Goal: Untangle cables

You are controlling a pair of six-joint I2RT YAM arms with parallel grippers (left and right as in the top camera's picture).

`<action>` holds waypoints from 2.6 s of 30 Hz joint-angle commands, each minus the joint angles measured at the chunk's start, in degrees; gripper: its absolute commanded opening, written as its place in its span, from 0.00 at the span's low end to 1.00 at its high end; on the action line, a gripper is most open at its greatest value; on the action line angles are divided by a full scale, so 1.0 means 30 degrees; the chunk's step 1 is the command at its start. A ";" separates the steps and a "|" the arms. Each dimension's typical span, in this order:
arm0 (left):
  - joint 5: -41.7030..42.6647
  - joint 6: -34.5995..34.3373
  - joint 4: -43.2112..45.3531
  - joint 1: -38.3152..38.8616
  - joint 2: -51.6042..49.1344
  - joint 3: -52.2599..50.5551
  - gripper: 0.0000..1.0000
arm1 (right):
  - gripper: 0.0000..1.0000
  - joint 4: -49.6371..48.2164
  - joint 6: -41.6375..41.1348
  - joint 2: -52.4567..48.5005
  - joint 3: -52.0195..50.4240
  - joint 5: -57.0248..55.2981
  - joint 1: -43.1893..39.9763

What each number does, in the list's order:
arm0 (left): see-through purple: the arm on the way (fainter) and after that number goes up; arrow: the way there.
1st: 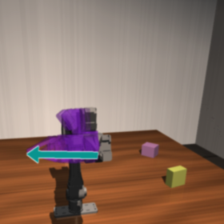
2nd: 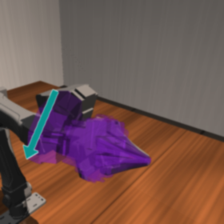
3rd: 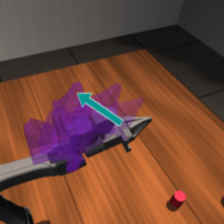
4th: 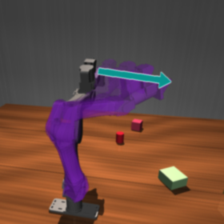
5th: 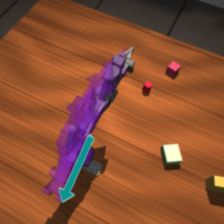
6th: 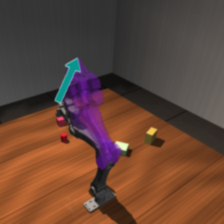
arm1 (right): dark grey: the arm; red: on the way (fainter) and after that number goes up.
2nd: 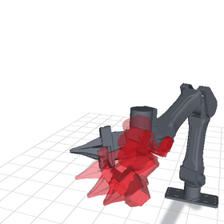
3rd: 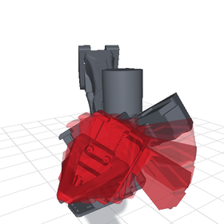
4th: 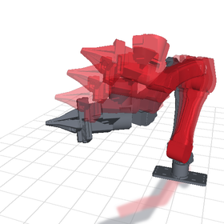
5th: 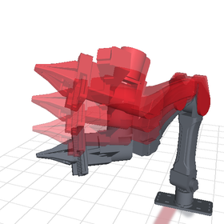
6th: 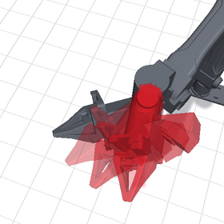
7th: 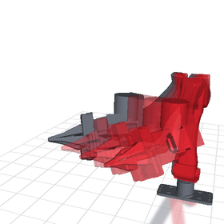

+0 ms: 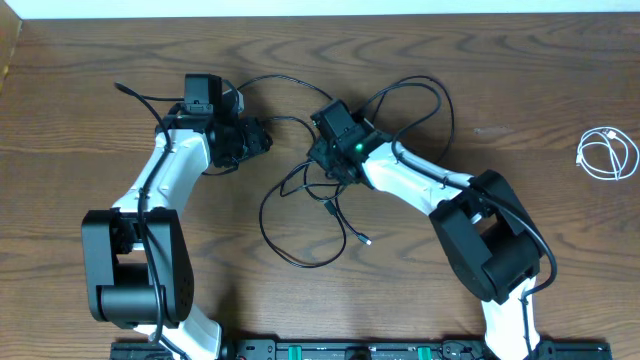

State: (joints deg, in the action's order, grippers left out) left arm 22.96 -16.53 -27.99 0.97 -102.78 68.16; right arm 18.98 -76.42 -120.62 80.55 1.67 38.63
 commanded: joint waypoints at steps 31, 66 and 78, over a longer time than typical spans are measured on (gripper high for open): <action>-0.0182 -0.0109 0.0080 0.0044 -0.0175 0.0044 0.54 | 0.99 0.8808 0.2222 0.1100 0.7468 -0.0874 -0.0809; -0.0182 -0.0255 0.0080 0.0044 -0.0175 0.0044 0.54 | 0.99 1.0302 -1.1868 -0.1698 0.7461 0.0444 0.0211; -0.0182 -0.0262 0.0080 0.0044 -0.0175 0.0044 0.54 | 0.99 1.0564 -1.1941 -0.2463 0.7461 0.0000 -0.0029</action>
State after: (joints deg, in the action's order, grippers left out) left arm 22.94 -16.78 -27.66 0.97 -102.76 68.16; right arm 51.51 -111.07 -125.97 102.94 3.31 38.59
